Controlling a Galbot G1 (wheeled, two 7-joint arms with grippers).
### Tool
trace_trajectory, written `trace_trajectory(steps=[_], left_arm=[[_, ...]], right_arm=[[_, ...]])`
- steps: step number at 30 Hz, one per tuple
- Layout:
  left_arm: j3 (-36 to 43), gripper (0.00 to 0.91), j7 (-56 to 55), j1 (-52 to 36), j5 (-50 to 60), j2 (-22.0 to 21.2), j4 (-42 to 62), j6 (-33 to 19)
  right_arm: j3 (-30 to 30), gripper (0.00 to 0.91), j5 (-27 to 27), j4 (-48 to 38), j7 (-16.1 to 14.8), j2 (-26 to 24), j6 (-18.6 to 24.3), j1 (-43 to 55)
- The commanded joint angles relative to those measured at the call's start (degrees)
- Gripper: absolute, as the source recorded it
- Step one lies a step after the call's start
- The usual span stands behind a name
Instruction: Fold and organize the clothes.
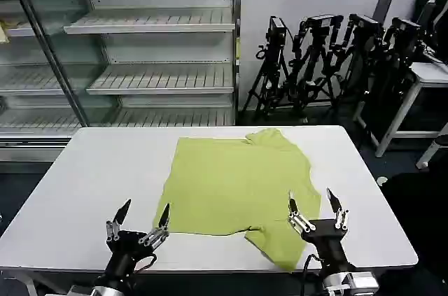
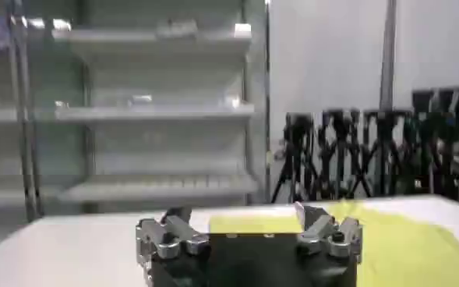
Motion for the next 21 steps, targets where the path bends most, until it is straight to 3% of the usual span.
trace_trajectory(steps=[1, 21], left_arm=[[0.4, 0.907, -1.2, -1.1, -1.3, 1.7, 4.0, 13.2], [1.4, 0.907, -1.6, -8.8, -9.4, 2.9, 11.2, 14.4]], right_arm=[[-0.4, 0.907, 0.5, -0.7, 2.6, -0.1, -5.3, -3.8], [-6.2, 0.907, -3.6, -5.1, 3.0, 2.5, -5.4, -4.6]])
